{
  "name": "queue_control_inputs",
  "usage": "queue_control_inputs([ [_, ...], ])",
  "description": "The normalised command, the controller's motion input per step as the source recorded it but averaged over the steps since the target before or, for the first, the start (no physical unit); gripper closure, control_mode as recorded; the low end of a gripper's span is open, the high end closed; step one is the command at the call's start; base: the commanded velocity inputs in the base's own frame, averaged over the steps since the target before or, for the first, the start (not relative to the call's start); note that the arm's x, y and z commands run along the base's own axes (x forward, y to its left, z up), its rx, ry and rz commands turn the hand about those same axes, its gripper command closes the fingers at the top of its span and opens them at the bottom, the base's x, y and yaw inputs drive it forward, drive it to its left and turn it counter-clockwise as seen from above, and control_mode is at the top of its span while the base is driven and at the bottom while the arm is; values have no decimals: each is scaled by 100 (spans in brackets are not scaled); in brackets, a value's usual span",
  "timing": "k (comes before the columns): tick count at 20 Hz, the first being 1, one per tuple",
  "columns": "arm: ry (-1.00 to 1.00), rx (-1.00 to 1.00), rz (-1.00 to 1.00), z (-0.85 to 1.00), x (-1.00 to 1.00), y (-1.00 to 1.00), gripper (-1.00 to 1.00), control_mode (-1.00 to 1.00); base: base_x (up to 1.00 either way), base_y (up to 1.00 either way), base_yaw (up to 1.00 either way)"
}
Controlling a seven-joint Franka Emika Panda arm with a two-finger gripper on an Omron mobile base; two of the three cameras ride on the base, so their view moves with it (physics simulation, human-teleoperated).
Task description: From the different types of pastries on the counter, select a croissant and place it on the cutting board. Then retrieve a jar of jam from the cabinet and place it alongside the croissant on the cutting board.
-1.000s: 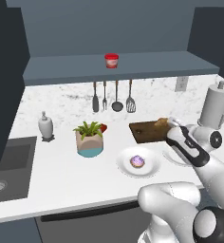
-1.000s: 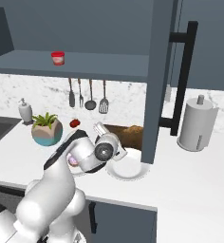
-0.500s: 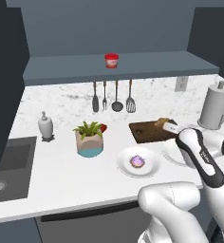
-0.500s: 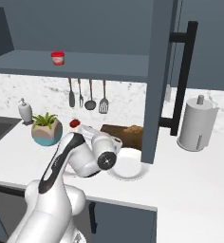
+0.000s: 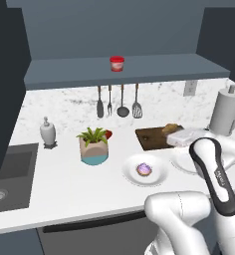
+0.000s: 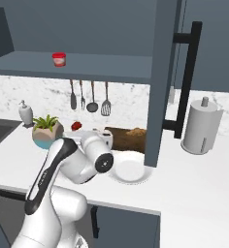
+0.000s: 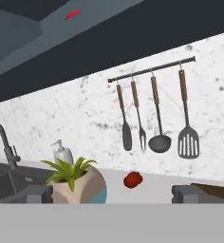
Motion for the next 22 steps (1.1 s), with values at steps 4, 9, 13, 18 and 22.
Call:
queue_control_inputs([
  [4,-4,-11,1,32,-23,52,-100,-100,0,0,0],
  [9,0,-9,0,39,-11,51,-100,-100,0,0,0],
  [13,0,-10,-2,37,-1,51,-100,-100,0,0,0],
  [18,0,-10,-3,41,0,50,-100,-100,0,0,0],
  [22,0,-8,-3,51,0,34,-100,-100,0,0,0],
])
